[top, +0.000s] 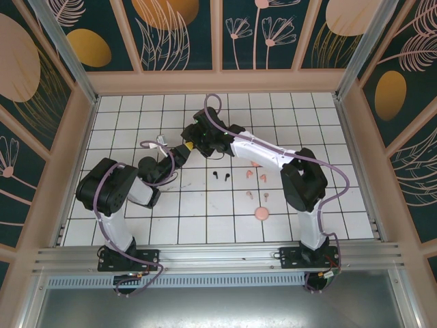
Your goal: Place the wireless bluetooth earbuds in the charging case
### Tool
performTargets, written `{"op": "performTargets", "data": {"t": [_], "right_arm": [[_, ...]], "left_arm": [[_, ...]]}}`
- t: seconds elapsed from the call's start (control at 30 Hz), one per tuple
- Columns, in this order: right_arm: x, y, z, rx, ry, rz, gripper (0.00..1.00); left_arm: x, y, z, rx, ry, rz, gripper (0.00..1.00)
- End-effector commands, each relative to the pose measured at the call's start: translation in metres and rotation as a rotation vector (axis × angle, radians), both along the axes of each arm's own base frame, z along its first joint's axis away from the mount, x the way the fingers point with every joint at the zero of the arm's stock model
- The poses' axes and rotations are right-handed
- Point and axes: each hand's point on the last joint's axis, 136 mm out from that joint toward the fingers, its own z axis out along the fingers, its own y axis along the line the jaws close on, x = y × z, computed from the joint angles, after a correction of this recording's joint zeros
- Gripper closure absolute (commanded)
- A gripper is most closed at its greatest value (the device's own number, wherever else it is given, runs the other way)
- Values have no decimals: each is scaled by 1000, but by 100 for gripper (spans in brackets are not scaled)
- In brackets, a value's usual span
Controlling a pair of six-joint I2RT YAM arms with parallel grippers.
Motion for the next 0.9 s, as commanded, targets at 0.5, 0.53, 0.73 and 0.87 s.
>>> {"op": "performTargets", "data": {"t": [0.5,0.53,0.73,0.87], "right_arm": [[-18,-111,96,-118,-670,294,19],[-23,-113,100,-126,-716,337,19],[-54,-109,95,-56,-800,580,22],[-59,-98,89,-2,-785,640,26]], "left_arm": [[-28,-30,42,236,-125,-251,100],[-29,-33,45,255,-140,-275,100],[-42,-49,59,250,-186,-425,100],[-47,-52,64,216,-194,-467,100]]}}
